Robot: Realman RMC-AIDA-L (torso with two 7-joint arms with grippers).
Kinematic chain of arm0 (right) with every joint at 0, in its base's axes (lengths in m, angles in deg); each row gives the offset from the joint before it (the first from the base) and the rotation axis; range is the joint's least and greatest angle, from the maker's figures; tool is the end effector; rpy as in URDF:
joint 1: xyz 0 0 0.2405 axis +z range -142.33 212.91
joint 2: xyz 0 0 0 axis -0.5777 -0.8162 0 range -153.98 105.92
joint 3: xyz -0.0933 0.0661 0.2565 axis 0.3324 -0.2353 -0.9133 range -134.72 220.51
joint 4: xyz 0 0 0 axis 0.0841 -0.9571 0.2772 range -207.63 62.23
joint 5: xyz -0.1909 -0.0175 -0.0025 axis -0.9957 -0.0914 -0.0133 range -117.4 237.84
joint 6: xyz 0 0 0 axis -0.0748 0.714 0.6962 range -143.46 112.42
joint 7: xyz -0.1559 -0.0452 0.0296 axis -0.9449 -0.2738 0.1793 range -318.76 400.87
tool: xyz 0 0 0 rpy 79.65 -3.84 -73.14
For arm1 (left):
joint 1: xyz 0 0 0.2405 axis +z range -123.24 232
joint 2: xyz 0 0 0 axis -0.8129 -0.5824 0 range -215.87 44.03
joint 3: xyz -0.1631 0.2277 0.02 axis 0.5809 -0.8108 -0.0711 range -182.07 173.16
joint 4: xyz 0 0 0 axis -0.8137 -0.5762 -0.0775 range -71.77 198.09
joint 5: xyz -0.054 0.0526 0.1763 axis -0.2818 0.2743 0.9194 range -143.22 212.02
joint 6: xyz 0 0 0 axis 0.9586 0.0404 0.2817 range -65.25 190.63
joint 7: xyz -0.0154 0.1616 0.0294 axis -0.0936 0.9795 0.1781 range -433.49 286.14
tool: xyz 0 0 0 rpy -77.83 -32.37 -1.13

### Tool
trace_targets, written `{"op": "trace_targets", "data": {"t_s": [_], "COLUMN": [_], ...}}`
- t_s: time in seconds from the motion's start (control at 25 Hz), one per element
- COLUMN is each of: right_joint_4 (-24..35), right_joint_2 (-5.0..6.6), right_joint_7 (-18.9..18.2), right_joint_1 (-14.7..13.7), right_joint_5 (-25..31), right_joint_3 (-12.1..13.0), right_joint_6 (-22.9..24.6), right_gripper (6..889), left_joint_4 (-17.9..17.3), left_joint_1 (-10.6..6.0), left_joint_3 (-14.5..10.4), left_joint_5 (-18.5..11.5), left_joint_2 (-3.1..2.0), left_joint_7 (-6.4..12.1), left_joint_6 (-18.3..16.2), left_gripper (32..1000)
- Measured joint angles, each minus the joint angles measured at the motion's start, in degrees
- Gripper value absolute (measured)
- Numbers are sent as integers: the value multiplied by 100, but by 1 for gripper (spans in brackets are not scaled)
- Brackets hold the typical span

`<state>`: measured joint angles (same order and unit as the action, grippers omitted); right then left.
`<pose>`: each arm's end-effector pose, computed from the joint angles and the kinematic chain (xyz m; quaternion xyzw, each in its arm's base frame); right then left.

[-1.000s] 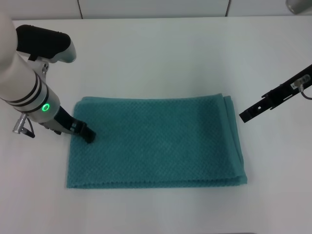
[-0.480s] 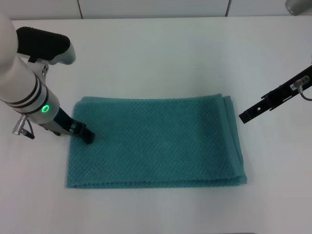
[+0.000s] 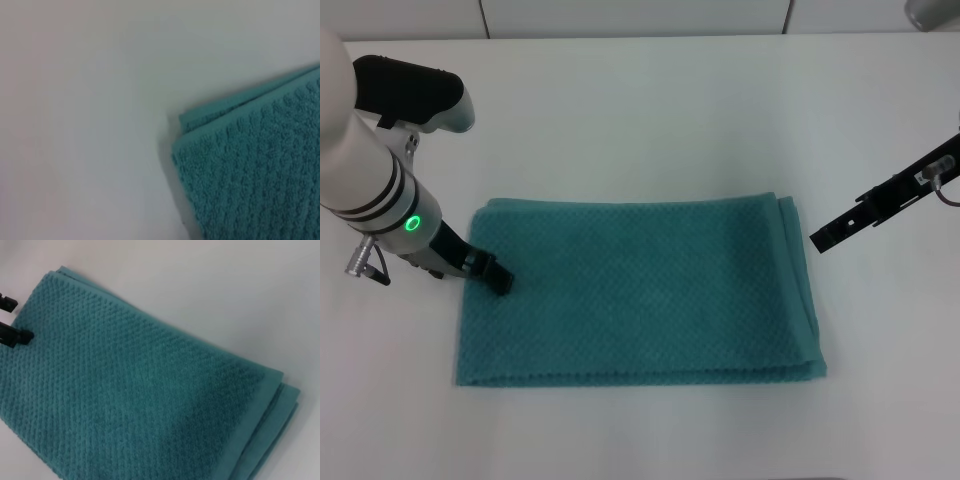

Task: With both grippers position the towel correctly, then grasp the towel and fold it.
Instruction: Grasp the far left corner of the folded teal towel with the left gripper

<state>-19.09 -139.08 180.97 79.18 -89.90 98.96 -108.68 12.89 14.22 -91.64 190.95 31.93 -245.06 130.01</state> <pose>0.2514 0.3772 -0.0032 -0.8707 0.4589 -0.1365 0.1128 -0.2820 0.3819 -0.0659 -0.7951 -0.4949 0.2163 0.2759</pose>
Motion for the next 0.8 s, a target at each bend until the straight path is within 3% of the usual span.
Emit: {"op": "trace_targets", "data": {"t_s": [0.8], "right_joint_4": [0], "right_joint_2": [0], "right_joint_7": [-9], "right_joint_1": [-3], "right_joint_5": [0], "right_joint_3": [0], "right_joint_6": [0], "right_gripper": [874], "left_joint_4": [77], "left_joint_1": [-17], "left_joint_3": [0], "left_joint_5": [7], "left_joint_2": [-8], "left_joint_7": [0], "left_joint_6": [-17], "left_gripper": [803]}}
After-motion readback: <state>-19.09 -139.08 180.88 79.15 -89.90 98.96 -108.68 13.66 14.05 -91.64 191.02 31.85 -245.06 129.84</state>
